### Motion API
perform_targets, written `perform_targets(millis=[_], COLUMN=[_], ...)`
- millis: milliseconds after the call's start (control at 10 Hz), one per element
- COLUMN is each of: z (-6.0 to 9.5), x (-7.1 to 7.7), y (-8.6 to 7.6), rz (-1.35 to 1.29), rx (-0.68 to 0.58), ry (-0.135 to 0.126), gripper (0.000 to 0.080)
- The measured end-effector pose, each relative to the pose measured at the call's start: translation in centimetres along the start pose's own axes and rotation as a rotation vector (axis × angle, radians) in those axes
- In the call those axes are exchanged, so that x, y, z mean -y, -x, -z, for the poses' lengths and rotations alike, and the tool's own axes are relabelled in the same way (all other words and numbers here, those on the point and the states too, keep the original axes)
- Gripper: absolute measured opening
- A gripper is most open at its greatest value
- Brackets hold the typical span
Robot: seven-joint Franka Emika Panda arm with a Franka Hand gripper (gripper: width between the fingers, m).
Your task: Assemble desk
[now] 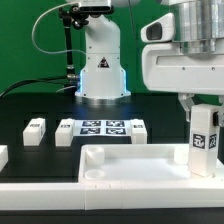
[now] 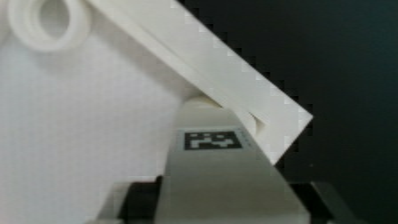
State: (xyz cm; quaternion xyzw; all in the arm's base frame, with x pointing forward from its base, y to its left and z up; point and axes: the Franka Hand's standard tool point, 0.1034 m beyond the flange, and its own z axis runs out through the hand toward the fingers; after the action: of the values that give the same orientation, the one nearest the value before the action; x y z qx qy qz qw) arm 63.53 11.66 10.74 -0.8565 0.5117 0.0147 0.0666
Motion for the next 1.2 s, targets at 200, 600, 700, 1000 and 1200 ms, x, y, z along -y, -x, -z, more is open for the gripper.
perform_targets(millis=[200,600,700,1000,1200], z=[-0.1,-0.11,0.0,-0.01,-0.06], x=[0.43,0.57,0.46,0.4,0.34], y=[0.15,0.29,0.33,0.26,0.14], rz=[-0.273,-0.383,-0.241,0.32,0.436], rx=[0.011,0.01,0.009,0.007,0.007], ry=[-0.006,-0.008,-0.007,-0.01,-0.01], gripper=[0.029,0.0343,0.0343,0.0613,0.0648])
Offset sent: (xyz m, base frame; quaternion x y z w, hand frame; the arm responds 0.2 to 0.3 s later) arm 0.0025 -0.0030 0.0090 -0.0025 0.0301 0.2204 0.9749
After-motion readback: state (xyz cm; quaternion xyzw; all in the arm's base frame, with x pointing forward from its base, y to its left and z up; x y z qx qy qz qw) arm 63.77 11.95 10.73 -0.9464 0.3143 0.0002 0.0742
